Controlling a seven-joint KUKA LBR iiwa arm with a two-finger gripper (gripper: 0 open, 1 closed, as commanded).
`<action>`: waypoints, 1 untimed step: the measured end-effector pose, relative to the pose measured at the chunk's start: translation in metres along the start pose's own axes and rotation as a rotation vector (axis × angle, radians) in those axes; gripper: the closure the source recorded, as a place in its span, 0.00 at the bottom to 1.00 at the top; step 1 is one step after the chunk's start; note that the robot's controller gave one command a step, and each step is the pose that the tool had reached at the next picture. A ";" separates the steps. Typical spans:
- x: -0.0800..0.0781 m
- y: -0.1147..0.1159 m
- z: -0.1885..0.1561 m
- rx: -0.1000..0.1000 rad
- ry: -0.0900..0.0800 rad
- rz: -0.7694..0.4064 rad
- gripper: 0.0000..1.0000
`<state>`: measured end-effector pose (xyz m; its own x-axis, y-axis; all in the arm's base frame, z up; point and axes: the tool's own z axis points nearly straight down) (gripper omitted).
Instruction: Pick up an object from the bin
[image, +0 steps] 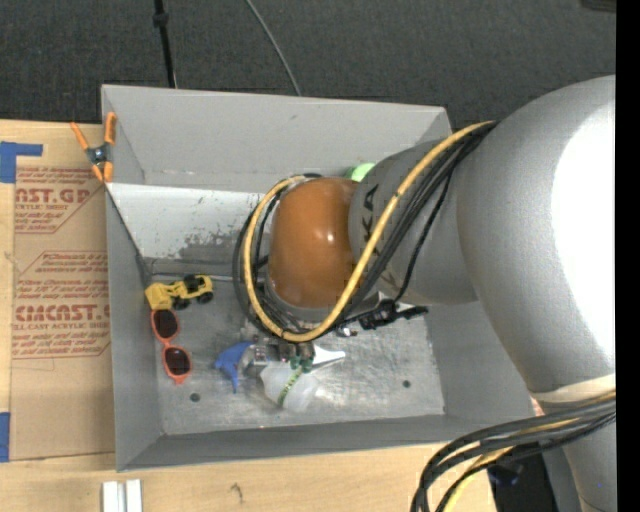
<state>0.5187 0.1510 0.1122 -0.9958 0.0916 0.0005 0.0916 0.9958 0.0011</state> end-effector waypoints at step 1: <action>0.001 0.000 -0.009 0.001 0.003 0.000 1.00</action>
Offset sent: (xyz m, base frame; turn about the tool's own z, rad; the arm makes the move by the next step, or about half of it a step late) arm 0.0000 0.0000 0.0431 0.0000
